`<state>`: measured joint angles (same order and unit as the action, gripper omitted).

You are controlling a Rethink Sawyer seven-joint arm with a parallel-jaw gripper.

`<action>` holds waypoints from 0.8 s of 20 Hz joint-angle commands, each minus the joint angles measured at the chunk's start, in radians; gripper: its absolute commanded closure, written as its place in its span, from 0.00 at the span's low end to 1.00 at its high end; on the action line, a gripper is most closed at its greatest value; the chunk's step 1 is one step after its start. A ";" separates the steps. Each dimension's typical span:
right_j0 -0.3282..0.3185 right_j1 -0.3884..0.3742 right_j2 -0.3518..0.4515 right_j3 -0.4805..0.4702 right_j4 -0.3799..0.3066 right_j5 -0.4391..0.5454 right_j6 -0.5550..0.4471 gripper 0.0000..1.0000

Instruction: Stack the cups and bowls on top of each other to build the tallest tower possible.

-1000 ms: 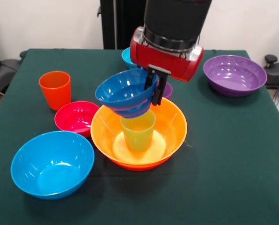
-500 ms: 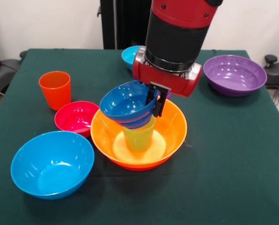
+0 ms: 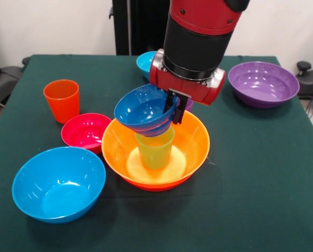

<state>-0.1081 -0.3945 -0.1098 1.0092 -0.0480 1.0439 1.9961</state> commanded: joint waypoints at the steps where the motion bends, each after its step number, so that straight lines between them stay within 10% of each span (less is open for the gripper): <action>1: -0.011 0.004 0.097 0.076 -0.101 0.093 -0.249 1.00; 16: -0.023 0.009 0.113 0.131 -0.118 -0.021 -0.250 1.00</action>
<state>-0.1181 -0.4042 -0.1056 1.0329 -0.0480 1.0652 1.9961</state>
